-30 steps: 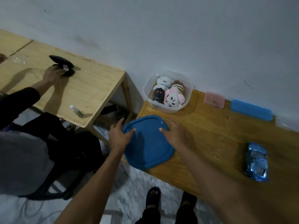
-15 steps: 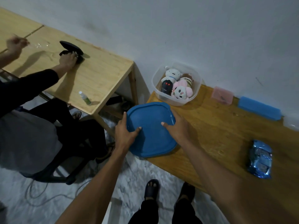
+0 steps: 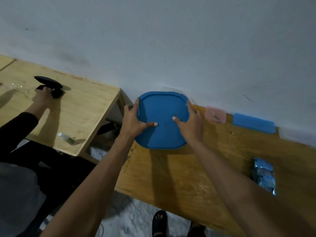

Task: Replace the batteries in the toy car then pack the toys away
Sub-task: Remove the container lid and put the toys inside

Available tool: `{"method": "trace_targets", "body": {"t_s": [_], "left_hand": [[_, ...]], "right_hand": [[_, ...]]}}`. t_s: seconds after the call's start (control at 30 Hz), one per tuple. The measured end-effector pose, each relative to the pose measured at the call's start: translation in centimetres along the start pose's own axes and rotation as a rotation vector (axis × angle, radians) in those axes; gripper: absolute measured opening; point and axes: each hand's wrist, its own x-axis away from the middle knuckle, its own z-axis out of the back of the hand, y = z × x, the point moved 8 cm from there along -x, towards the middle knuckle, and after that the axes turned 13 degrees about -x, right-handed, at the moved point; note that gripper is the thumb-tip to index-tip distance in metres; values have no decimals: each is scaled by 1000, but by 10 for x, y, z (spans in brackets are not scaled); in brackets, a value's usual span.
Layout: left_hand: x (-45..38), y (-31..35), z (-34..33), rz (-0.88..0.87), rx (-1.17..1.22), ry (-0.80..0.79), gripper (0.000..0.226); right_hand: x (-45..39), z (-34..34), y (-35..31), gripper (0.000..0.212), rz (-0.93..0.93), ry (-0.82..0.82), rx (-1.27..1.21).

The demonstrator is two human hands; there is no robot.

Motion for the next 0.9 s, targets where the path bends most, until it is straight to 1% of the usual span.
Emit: {"method": "trace_targets", "body": {"t_s": [0.13, 0.33, 0.4, 0.47, 0.6, 0.73, 0.9], "left_hand": [[-57, 22, -12, -61, -91, -18, 116], [-105, 17, -32, -81, -249, -18, 118], [-112, 11, -35, -72, -318, -23, 115], [-116, 6, -39, -68, -332, -43, 112], [-114, -1, -49, -106, -295, -100, 107], [-110, -1, -53, -118, -268, -101, 104], [-111, 5, -55, -92, -337, -140, 104]], "right_hand": [[-42, -3, 15, 82, -43, 68, 21], [-67, -14, 28, 84, -103, 82, 171], [-70, -19, 30, 83, -92, 95, 258], [-71, -25, 32, 82, -89, 95, 298], [-69, -29, 32, 79, -73, 103, 312], [-72, -31, 36, 79, -53, 86, 281], [-78, -35, 39, 80, -61, 72, 288]]}}
